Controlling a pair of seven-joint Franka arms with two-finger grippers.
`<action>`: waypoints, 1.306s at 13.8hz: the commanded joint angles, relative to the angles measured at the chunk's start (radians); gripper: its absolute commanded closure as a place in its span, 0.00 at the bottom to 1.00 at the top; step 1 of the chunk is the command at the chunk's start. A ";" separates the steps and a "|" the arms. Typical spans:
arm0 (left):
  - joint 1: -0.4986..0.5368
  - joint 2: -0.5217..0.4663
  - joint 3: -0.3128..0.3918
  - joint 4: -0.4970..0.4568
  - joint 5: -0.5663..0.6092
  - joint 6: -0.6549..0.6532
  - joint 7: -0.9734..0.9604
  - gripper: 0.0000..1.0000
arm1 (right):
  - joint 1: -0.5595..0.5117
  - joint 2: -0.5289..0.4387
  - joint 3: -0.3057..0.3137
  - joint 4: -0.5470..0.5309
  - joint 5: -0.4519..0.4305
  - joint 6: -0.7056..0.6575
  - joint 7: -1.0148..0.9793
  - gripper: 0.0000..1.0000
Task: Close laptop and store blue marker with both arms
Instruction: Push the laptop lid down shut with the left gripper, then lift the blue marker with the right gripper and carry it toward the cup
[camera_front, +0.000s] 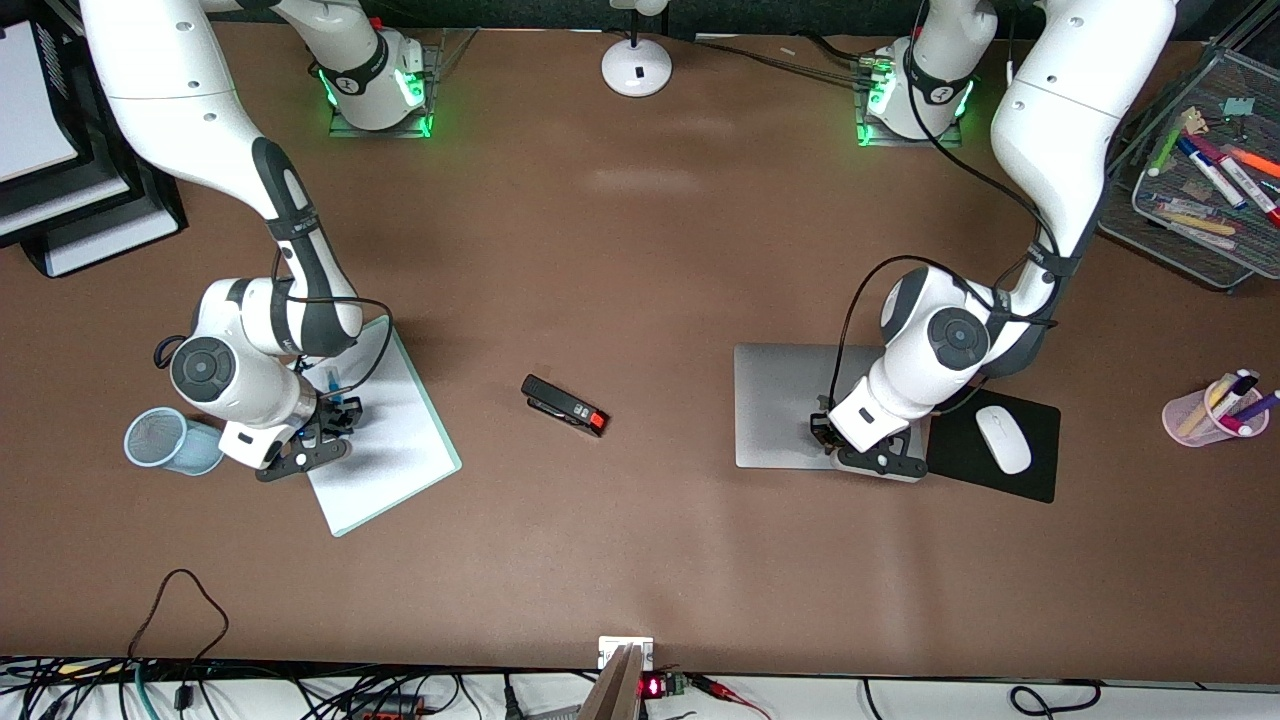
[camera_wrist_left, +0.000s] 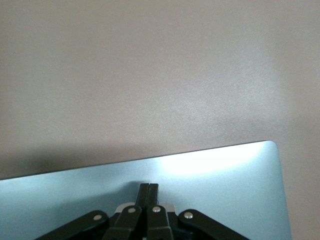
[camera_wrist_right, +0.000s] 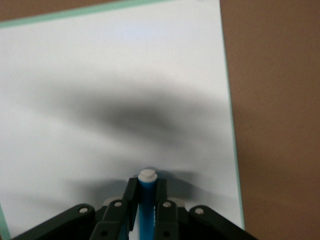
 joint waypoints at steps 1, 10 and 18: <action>-0.007 0.030 0.003 0.029 0.024 0.020 0.002 1.00 | 0.004 -0.047 -0.002 0.005 0.010 -0.006 -0.021 0.90; -0.007 0.061 0.007 0.027 0.024 0.038 0.002 1.00 | -0.022 -0.210 -0.001 0.007 0.018 -0.049 -0.363 0.90; 0.012 0.010 -0.001 0.026 0.022 -0.007 -0.002 0.00 | -0.118 -0.229 -0.007 0.189 0.240 -0.330 -0.711 0.92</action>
